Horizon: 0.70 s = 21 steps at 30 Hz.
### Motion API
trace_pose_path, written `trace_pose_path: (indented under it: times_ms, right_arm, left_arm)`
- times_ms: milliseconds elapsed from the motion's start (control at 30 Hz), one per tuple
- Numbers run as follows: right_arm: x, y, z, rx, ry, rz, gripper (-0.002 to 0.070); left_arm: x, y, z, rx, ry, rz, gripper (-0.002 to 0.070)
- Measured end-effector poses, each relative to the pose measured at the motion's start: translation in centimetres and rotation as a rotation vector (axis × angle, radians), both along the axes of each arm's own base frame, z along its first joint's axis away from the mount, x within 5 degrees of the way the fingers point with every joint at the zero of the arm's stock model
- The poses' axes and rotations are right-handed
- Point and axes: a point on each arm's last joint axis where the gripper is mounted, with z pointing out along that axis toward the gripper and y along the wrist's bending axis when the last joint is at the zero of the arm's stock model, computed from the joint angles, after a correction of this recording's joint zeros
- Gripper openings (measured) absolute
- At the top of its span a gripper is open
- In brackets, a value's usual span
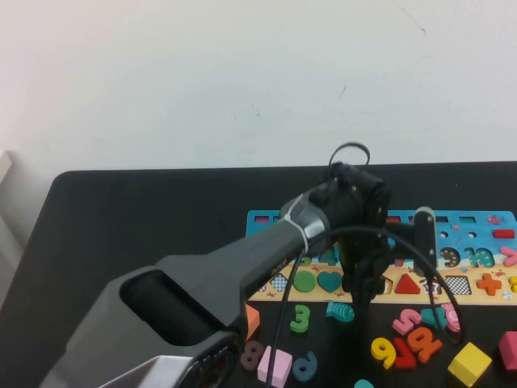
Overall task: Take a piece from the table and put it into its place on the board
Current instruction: Place the "five-pointed star" into the hole of the five-pointed star
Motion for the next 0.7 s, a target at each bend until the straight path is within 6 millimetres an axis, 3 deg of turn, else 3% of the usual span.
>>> trace_pose_path:
  times_ms: [167, 700]
  right_arm:
    - [0.0, 0.0, 0.0, 0.000, 0.000, 0.000, 0.0019]
    - [0.0, 0.0, 0.0, 0.000, 0.000, 0.000, 0.0019]
  left_arm:
    - [0.2, -0.2, -1.9, 0.003, 0.005, 0.003, 0.0322]
    - [0.7, -1.0, -1.6, -0.106, -0.036, 0.028, 0.0322]
